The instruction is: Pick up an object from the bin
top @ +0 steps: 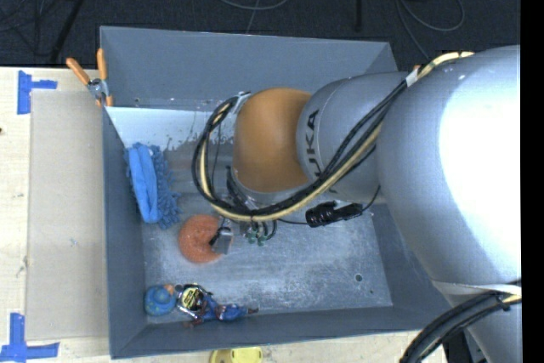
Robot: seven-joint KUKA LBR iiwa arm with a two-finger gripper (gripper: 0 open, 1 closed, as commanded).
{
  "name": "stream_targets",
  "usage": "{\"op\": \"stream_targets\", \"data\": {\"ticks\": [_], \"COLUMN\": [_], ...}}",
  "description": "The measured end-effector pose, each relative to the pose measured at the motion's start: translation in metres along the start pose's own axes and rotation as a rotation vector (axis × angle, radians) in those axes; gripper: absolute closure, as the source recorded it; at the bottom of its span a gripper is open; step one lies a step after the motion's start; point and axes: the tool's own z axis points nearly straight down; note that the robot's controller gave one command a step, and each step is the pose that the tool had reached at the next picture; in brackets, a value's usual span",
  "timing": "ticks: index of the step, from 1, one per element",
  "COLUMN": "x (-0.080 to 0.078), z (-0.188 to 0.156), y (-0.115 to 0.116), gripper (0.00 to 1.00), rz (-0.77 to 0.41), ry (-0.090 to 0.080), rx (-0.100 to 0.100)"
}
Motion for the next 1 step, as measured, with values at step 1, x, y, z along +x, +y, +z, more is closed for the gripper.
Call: {"op": "stream_targets", "data": {"ticks": [1], "x": [0.0], "z": [0.0], "y": [-0.0001], "gripper": [1.0], "rz": [0.0], "ry": [0.0], "rx": [0.0]}}
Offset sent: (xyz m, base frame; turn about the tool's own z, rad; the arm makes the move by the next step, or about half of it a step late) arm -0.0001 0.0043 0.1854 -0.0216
